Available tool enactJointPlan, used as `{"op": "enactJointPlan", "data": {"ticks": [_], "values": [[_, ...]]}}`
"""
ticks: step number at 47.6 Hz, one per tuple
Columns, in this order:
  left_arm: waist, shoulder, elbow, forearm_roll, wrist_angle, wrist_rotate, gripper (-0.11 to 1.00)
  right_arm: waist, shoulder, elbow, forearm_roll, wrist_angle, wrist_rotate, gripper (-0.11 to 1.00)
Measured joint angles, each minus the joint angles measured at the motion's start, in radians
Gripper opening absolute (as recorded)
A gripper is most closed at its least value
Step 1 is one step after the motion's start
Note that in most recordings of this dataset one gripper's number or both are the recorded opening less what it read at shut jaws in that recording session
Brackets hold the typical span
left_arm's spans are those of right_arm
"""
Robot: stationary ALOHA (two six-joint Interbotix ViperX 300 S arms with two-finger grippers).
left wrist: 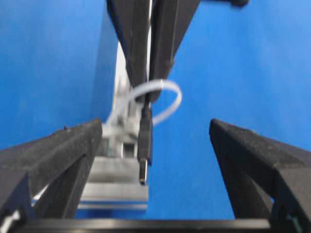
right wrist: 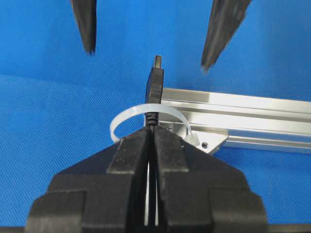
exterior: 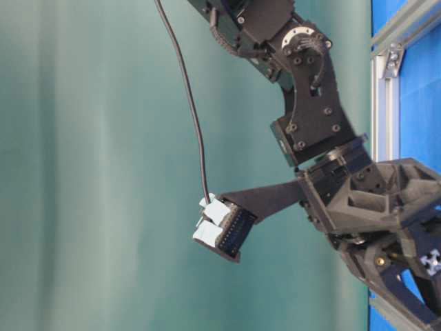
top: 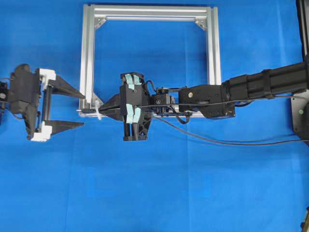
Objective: Insert the wire through the string loop located on the left side.
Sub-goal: 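Move the left gripper to the plug tip beyond the loop and grasp it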
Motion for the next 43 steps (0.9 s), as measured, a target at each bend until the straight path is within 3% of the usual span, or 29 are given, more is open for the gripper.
{"op": "enactJointPlan", "data": {"ticks": [13,43], "values": [[0.020,0.114,-0.029,-0.002,-0.012,0.000,0.89,0.000,-0.002,0.000,0.000,0.000,0.000,0.00],[0.020,0.118,-0.032,0.000,-0.017,0.000,0.88,0.000,-0.002,0.000,0.000,0.000,0.000,0.00]]}}
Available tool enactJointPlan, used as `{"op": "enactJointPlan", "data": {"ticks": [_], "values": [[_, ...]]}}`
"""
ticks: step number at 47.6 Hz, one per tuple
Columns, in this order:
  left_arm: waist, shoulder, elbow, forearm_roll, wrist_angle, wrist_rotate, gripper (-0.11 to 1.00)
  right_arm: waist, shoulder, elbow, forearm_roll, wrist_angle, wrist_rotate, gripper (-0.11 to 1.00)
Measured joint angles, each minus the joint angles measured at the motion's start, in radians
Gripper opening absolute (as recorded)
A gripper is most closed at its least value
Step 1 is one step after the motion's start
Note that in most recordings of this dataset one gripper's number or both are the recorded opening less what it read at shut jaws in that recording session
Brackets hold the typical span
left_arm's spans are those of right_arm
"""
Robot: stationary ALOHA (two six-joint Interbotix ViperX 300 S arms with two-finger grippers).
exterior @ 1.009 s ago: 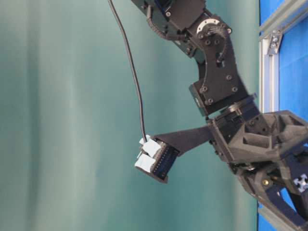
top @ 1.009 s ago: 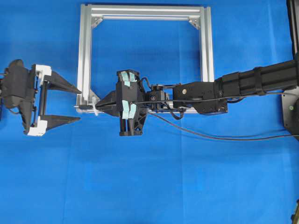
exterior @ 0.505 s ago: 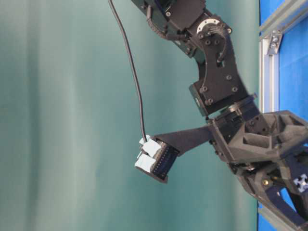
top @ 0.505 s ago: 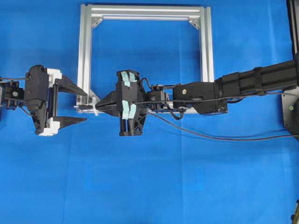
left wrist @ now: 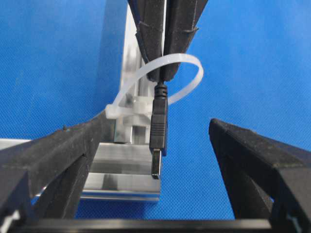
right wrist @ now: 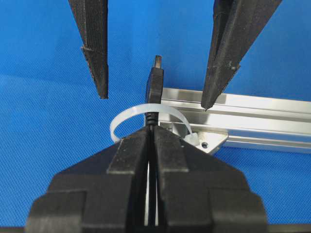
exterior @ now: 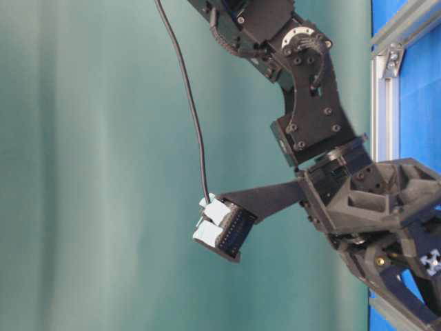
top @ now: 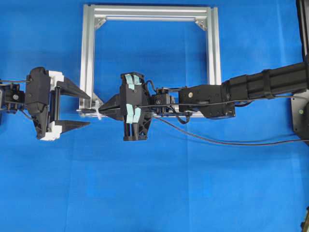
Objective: Insert the wire through the string loop located on the left side.
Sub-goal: 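Move the left gripper to the plug tip beyond the loop and grasp it, then open the right gripper and pull the cable through with the left gripper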
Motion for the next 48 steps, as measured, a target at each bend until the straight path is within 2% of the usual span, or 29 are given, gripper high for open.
{"op": "enactJointPlan", "data": {"ticks": [20,26,29,37,40,48], "values": [[0.002,-0.002,0.000,-0.002,0.000,0.000,0.88,0.002,0.000,0.000,0.000,0.000,0.000,0.00],[0.002,-0.002,0.000,-0.002,0.000,-0.002,0.84,0.000,0.002,0.000,0.000,0.000,0.000,0.00],[0.002,-0.002,-0.002,-0.002,0.002,-0.002,0.73,0.000,0.002,0.000,0.000,0.000,0.000,0.00],[0.002,0.002,-0.017,0.000,0.000,-0.005,0.23,0.002,0.000,0.000,0.000,0.000,0.000,0.00],[-0.002,0.002,-0.017,0.000,0.002,-0.008,0.09,0.000,0.002,0.000,0.000,0.000,0.000,0.00],[0.000,0.002,-0.018,0.000,0.002,-0.015,0.08,0.000,0.002,0.000,0.000,0.002,0.000,0.00]]}}
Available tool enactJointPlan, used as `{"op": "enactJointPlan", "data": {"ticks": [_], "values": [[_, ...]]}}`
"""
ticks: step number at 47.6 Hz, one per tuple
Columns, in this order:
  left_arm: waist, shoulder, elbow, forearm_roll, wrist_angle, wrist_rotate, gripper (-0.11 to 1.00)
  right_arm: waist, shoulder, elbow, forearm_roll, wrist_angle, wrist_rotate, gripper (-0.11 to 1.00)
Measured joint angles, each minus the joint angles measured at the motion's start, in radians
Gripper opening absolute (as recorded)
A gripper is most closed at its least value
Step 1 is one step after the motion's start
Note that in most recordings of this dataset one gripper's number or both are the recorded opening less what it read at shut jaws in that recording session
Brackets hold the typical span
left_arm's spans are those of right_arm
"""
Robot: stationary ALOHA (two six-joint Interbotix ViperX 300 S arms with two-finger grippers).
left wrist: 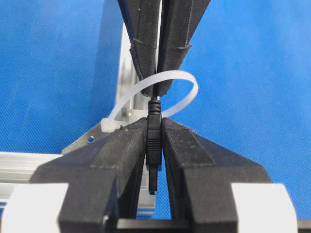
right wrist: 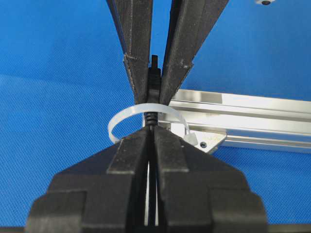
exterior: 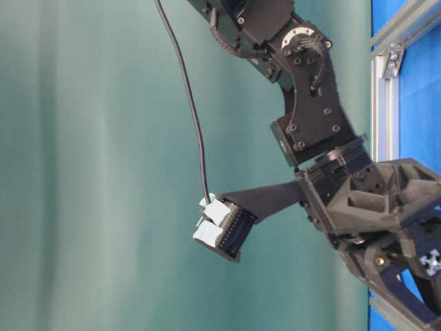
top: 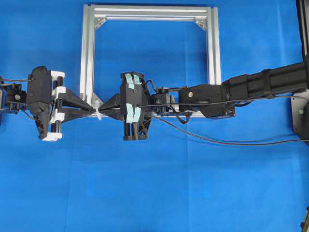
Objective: Insert the wire through the string loop located on the left side.
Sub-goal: 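Open the right gripper and pull the cable through with the left gripper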
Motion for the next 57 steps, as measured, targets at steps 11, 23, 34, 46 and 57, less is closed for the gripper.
{"op": "enactJointPlan", "data": {"ticks": [11,23,34,46,57], "values": [[0.000,0.000,0.000,-0.002,0.005,0.000,0.08,0.000,0.000,0.000,0.000,-0.002,0.000,0.00],[-0.002,0.000,0.000,0.000,0.009,-0.002,0.08,-0.002,0.000,0.000,0.000,0.003,0.002,0.00],[0.000,0.000,0.002,0.000,0.011,-0.002,0.08,-0.005,0.000,0.000,0.003,0.017,0.008,0.34],[0.000,0.000,0.002,0.000,0.009,-0.002,0.08,-0.008,0.000,0.000,0.011,0.032,0.008,0.97],[0.000,0.000,0.002,0.000,0.011,-0.002,0.08,-0.008,0.000,0.000,0.011,0.037,0.008,0.96]]}}
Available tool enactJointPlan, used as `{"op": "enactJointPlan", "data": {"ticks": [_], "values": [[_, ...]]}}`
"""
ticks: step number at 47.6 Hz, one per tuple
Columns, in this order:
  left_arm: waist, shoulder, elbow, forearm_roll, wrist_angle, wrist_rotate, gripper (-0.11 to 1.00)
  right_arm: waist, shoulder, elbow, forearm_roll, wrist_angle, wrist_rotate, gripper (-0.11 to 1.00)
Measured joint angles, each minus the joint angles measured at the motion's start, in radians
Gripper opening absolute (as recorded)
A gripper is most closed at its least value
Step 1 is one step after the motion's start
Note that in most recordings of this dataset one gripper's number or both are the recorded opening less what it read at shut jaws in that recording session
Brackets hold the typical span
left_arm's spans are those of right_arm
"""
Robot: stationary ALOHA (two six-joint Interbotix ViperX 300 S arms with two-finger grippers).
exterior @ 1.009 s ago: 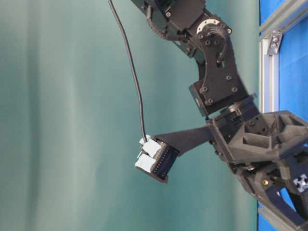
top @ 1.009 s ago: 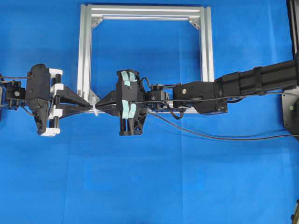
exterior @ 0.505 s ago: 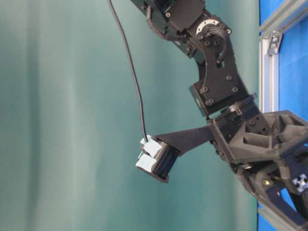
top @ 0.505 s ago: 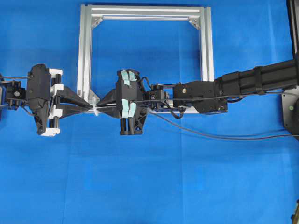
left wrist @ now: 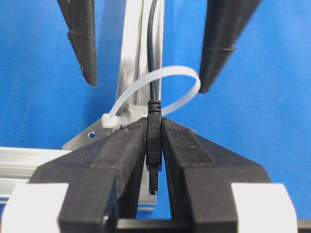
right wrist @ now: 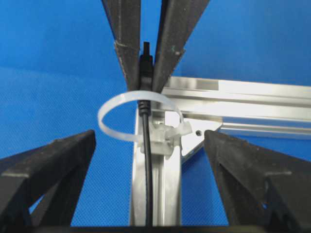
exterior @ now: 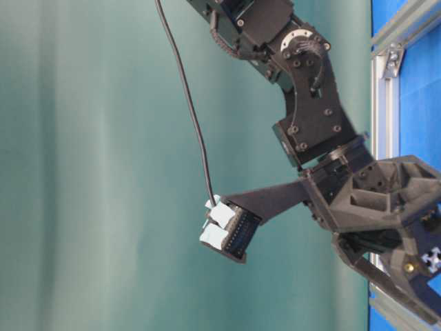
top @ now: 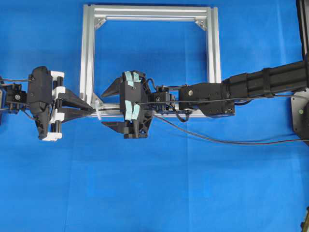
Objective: Insert the wire through the string loop located on the left side.
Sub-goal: 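Open the right gripper and pull the cable through with the left gripper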
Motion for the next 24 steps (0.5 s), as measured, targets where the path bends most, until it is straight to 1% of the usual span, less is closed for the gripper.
{"op": "enactJointPlan", "data": {"ticks": [7,14,19,24], "values": [[0.000,-0.015,0.008,0.000,0.012,0.000,0.08,0.000,0.000,0.000,0.000,0.000,0.000,0.96],[0.000,-0.087,0.037,-0.002,0.080,0.002,0.08,0.000,0.000,0.000,0.002,0.005,0.000,0.96],[0.000,-0.186,0.060,0.000,0.178,-0.009,0.08,0.000,0.000,0.000,0.002,0.008,0.000,0.96],[0.000,-0.302,0.077,0.000,0.285,-0.034,0.08,0.000,0.000,0.000,0.000,0.009,0.000,0.96]]}}
